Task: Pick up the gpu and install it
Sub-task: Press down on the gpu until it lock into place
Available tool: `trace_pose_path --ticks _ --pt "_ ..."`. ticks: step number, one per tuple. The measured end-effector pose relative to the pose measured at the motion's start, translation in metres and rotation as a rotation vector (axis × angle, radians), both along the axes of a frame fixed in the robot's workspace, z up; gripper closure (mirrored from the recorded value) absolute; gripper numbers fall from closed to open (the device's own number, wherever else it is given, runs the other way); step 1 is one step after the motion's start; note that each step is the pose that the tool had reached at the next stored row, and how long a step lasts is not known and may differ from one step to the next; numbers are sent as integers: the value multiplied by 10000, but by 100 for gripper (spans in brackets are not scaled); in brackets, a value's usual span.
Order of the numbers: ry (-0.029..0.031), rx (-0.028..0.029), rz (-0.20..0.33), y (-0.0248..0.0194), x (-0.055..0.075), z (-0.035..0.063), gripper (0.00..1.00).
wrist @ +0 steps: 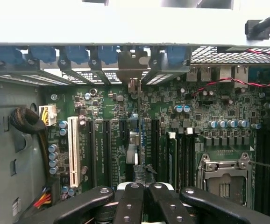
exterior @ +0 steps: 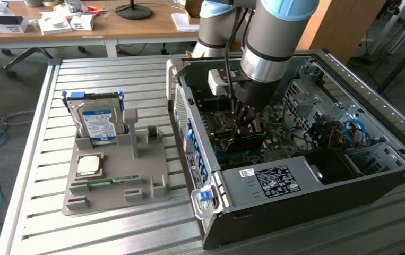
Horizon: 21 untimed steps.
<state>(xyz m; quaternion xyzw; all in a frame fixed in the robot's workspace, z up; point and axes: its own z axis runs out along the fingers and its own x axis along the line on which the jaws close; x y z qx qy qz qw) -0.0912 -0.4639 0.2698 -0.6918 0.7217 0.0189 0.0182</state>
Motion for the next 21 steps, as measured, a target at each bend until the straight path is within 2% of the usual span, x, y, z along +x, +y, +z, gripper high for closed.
trace_pose_path --ticks 5,11,21 --pt "-1 6 0 1 0 -7 89" --pt "-1 41 -1 4 0 -18 89" --pt "-1 43 0 30 0 -26 89"
